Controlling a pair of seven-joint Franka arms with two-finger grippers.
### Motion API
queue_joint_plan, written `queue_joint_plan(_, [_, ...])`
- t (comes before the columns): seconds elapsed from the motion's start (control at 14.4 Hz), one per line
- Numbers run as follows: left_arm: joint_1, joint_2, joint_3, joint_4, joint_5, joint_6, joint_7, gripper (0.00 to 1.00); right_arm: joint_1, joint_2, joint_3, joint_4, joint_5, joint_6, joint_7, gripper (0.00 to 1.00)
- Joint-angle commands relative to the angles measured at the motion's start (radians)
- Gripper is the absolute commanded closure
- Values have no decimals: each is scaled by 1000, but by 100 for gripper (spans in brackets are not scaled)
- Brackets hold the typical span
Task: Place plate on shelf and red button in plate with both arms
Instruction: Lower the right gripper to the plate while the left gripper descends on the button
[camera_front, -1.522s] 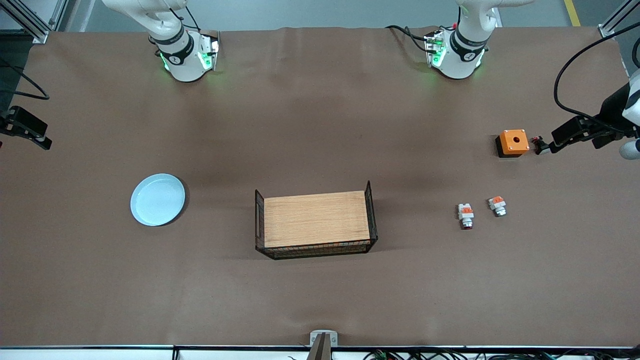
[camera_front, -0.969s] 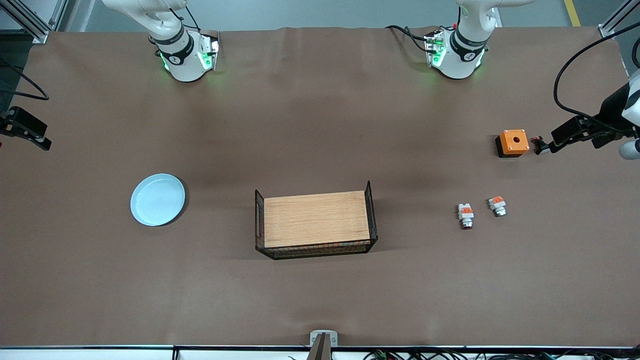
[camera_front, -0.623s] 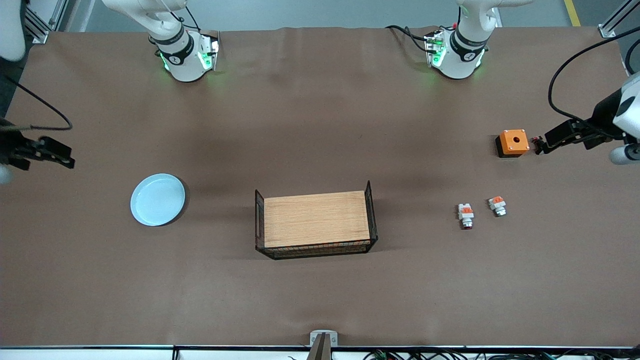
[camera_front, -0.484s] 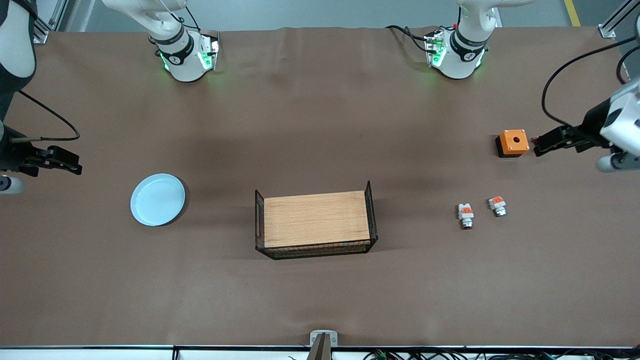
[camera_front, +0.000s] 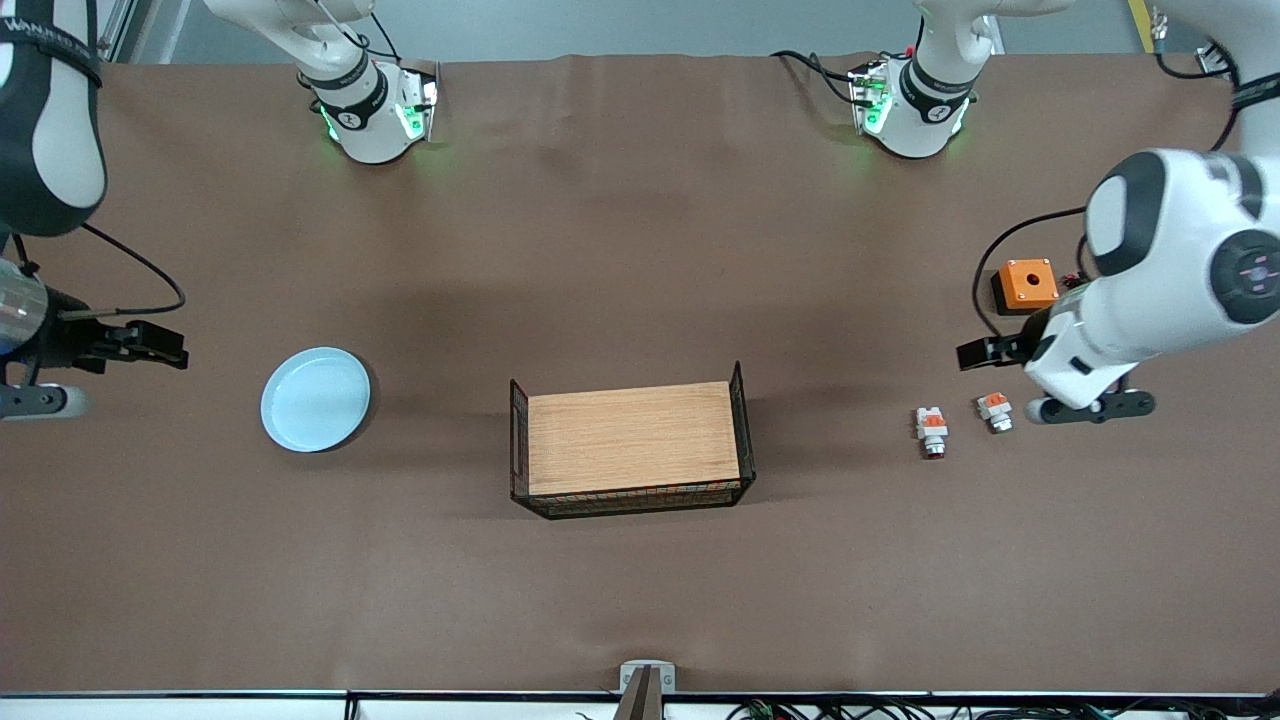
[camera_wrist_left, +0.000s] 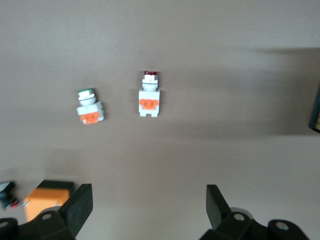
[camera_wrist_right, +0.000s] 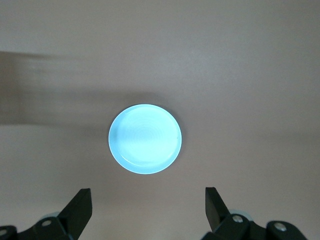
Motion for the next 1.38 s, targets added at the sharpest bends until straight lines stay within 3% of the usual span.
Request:
queue_joint_plan(0.0, [0, 14, -3, -91, -1, 133, 1, 0, 6, 70, 3, 15, -15, 53, -14, 0])
queue_joint_plan(0.42, [5, 137, -5, -151, 2, 387, 53, 0, -13, 219, 5, 13, -1, 231, -326, 0])
queue_joint_plan(0.55, [10, 184, -6, -148, 2, 441, 57, 0, -18, 254, 5, 10, 4, 288, -343, 0])
queue_joint_plan(0.69, [10, 226, -5, -148, 2, 492, 57, 0, -30, 294, 5, 10, 66, 293, -372, 0])
queue_joint_plan(0.83, [11, 264, -5, -148, 3, 521, 60, 1, -53, 334, 5, 10, 94, 322, -524, 0])
queue_joint_plan(1.11, [16, 312, -5, -144, 41, 573, 61, 1, -90, 412, 3, 12, 293, 379, -794, 0])
queue_joint_plan(1.31, [28, 338, -5, -138, 58, 616, 61, 1, -97, 442, 5, 5, 301, 425, -872, 0])
